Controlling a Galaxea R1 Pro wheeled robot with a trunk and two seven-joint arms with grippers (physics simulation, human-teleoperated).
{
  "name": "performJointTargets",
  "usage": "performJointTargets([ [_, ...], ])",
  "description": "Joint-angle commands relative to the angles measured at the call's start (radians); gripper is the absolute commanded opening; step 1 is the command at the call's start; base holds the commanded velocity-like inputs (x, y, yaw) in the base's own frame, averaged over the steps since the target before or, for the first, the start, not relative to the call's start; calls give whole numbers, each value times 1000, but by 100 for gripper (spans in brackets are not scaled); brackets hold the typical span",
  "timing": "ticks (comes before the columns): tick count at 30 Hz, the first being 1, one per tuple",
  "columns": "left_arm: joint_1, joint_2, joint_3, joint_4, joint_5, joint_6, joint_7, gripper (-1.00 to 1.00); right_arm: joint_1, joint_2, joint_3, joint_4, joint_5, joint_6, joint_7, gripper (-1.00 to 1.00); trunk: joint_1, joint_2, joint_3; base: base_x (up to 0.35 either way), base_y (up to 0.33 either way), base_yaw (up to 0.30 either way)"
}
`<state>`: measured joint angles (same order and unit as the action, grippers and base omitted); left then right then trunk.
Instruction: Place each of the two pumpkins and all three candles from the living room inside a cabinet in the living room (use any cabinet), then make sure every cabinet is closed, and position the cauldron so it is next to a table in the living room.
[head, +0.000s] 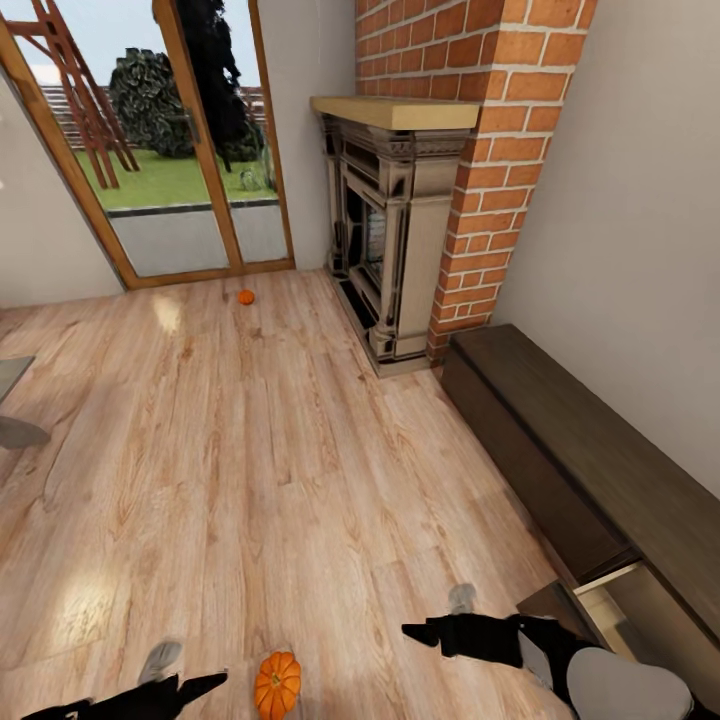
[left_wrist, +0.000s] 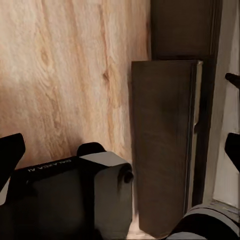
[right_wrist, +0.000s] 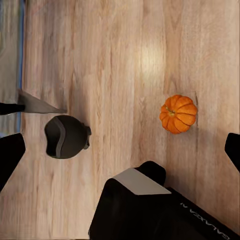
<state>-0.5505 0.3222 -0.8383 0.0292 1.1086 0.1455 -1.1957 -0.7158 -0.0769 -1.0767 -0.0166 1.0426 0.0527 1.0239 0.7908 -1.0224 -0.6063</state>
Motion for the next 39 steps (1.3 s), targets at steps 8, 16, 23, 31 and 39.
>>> performJointTargets([
  [8,1,6,-26,16,2,-120,-20,100,-12,0,5,-2,-69,40,60,100,0,0,0,0,0,0],
  [16,1,6,-27,19,3,-131,-112,100,-13,1,6,-2,-72,42,62,100,0,0,0,0,0,0],
  [23,1,6,-28,20,4,-133,-131,100,-13,1,7,-2,-72,41,62,100,27,-49,-22,0,0,0],
  [31,1,6,-27,20,4,-133,-131,100,-13,2,7,-1,-72,41,62,100,58,-105,-47,0,0,0],
  [39,1,7,-27,21,4,-131,-131,100,-13,2,9,-1,-70,41,62,100,88,-161,-72,0,0,0],
])
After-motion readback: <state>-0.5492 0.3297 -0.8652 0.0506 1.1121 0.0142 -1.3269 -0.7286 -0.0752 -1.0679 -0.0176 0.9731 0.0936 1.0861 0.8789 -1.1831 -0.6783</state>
